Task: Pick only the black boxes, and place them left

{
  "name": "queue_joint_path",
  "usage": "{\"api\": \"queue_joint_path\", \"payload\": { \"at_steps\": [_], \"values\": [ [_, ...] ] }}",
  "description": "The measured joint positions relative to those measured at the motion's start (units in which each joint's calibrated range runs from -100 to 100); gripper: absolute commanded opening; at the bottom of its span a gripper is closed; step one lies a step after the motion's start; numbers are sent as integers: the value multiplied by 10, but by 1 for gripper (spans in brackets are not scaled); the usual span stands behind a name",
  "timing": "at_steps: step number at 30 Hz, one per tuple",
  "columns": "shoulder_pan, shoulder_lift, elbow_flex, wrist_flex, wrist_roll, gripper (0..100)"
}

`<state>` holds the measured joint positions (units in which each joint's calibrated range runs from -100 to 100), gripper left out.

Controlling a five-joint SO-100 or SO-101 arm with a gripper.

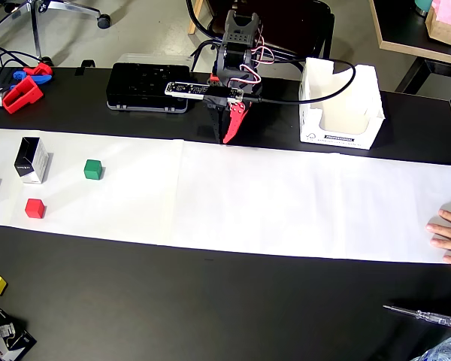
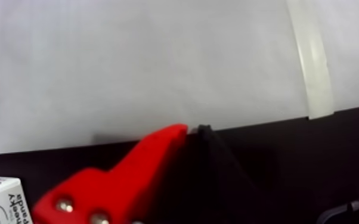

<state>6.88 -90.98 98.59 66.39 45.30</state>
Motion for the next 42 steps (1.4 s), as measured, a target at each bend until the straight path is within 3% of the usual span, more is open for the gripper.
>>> {"api": "queue_joint_path", "payload": {
  "at_steps": [42],
  "values": [
    [0,0,0,8,0,0]
  ]
}}
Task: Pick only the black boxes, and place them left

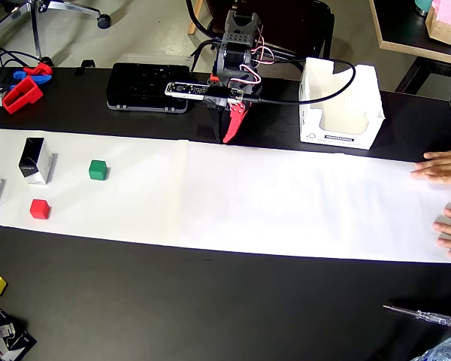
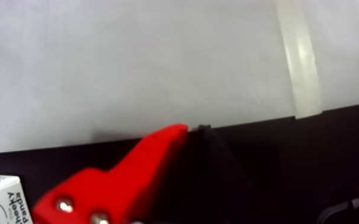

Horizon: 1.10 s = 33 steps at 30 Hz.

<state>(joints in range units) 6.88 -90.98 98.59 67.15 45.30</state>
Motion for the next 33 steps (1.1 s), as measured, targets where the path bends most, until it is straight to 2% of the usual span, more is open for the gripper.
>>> {"api": "queue_joint_path", "payload": {
  "at_steps": [9,14,16,18,24,31,33],
  "values": [
    [0,2,-54,0,0,0],
    [0,130,-227,0,2,0],
    [0,201,-312,0,5,8],
    [0,268,-404,0,33,16],
    [0,403,-610,0,118,30],
    [36,502,-737,0,128,48],
    [60,538,-772,0,139,51]
  ]
}}
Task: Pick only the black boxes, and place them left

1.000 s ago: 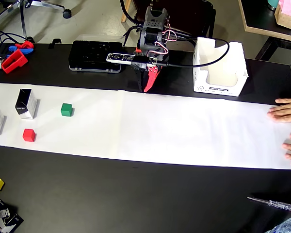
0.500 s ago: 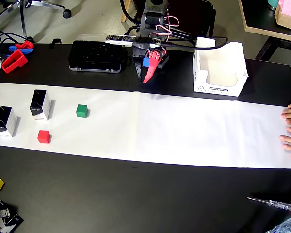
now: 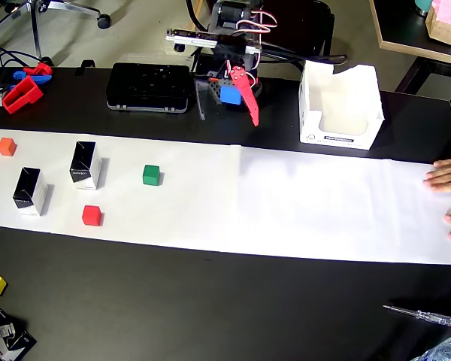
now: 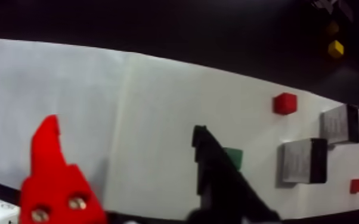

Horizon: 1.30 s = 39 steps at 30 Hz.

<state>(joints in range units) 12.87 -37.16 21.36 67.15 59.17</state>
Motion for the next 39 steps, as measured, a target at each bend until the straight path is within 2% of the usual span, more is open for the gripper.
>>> {"api": "queue_joint_path", "payload": {
  "at_steps": [10,19,27,34,37,39],
  "values": [
    [253,135,-162,0,167,51],
    [313,326,-273,0,175,50],
    [333,411,-274,-3,175,50],
    [334,479,-275,-111,175,50],
    [334,515,-275,-123,177,50],
    [334,537,-275,-123,197,50]
  ]
}}
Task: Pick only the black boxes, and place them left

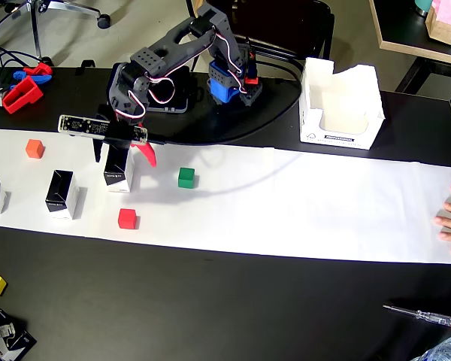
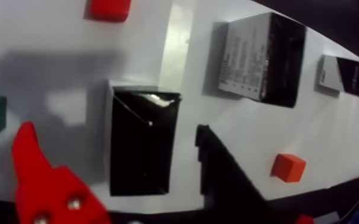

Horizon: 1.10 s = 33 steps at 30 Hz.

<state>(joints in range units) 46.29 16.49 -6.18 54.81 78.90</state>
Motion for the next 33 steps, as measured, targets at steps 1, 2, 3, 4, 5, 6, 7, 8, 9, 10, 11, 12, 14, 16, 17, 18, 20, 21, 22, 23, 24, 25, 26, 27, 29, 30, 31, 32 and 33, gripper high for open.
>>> {"api": "queue_joint_path", "payload": {
  "at_steps": [1,2,3,4,5,6,7,8,9,10,11,12,14,16,17,18,20,21,22,23,24,25,26,27,29,30,31,32,33],
  "values": [
    [0,8,0,0,3,50],
    [0,16,0,0,7,50],
    [0,27,0,0,9,49],
    [0,39,0,0,10,45],
    [0,53,0,0,10,39],
    [0,66,0,0,10,33],
    [0,81,0,0,10,26],
    [0,95,0,-3,10,20],
    [0,107,0,-3,10,15],
    [1,109,-1,-3,10,12],
    [0,109,0,-3,10,11],
    [-3,107,11,-3,10,11],
    [-14,89,32,-6,10,11],
    [-21,57,69,-11,10,11],
    [-21,34,98,-8,10,11],
    [-21,4,135,6,9,11],
    [-29,-67,202,30,9,11],
    [-33,-112,230,57,9,11],
    [-40,-158,252,79,9,11],
    [-48,-206,272,106,9,11],
    [-58,-245,282,128,4,11],
    [-74,-281,290,148,-13,11],
    [-101,-309,292,160,-39,11],
    [-131,-333,292,166,-66,11],
    [-210,-371,293,170,-137,11],
    [-246,-385,293,170,-172,11],
    [-284,-398,293,170,-206,11],
    [-325,-412,293,170,-240,11],
    [-365,-426,293,170,-273,11]
  ]
}}
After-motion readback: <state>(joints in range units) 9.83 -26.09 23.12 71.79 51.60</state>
